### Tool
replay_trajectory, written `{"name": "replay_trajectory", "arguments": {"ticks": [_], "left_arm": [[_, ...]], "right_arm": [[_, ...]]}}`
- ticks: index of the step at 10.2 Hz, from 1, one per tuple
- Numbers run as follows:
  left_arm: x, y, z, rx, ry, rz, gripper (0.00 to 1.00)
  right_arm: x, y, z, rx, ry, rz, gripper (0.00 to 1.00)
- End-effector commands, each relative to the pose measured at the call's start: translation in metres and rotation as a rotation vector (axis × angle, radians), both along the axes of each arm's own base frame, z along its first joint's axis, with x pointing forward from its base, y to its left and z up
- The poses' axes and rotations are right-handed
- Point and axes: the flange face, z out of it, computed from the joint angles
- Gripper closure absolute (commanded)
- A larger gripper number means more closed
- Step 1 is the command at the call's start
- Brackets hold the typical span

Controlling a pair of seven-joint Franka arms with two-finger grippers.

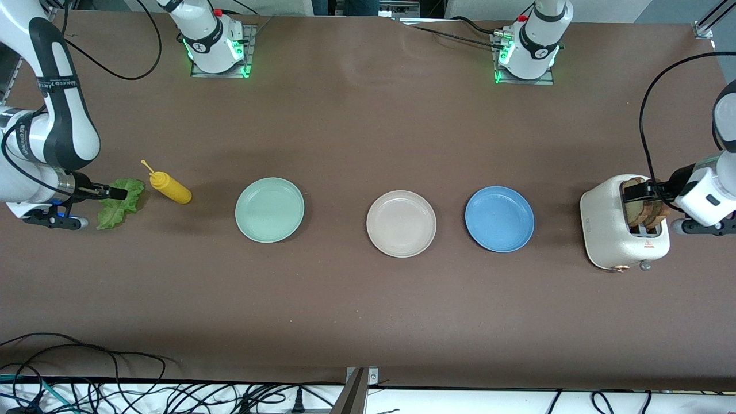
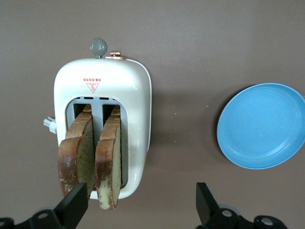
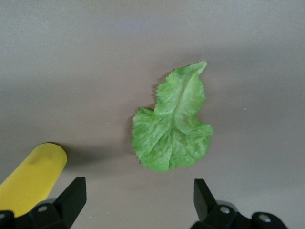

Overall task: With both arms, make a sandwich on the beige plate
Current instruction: 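Lower the right gripper to the lettuce while the left gripper reaches the toaster bread, then grasp the lettuce with the right gripper while the left gripper grasps bread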

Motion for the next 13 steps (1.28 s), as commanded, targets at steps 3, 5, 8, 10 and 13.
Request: {"name": "replay_trajectory", "arguments": {"ticks": [3,5,8,10,13], "left_arm": [[-0.016,0.0,-0.039,0.056,0.001,0.009,0.02],[-0.019,0.003,-0.046,0.068,0.012,0.013,0.03],[-0.019,0.006,-0.045,0.092,0.014,0.003,0.03],[-0.017,0.007,-0.04,0.092,0.009,0.0,0.03],[-0.016,0.008,-0.039,0.093,0.006,0.002,0.03]], "right_arm": [[-0.008,-0.01,-0.033,-0.032,0.057,0.034,0.0],[-0.008,-0.011,-0.054,-0.028,0.072,0.038,0.0],[-0.007,-0.023,-0.065,-0.047,0.048,0.066,0.0],[-0.009,-0.027,-0.073,-0.048,0.058,0.064,0.0],[-0.01,-0.03,-0.09,-0.04,0.061,0.065,0.0]]}}
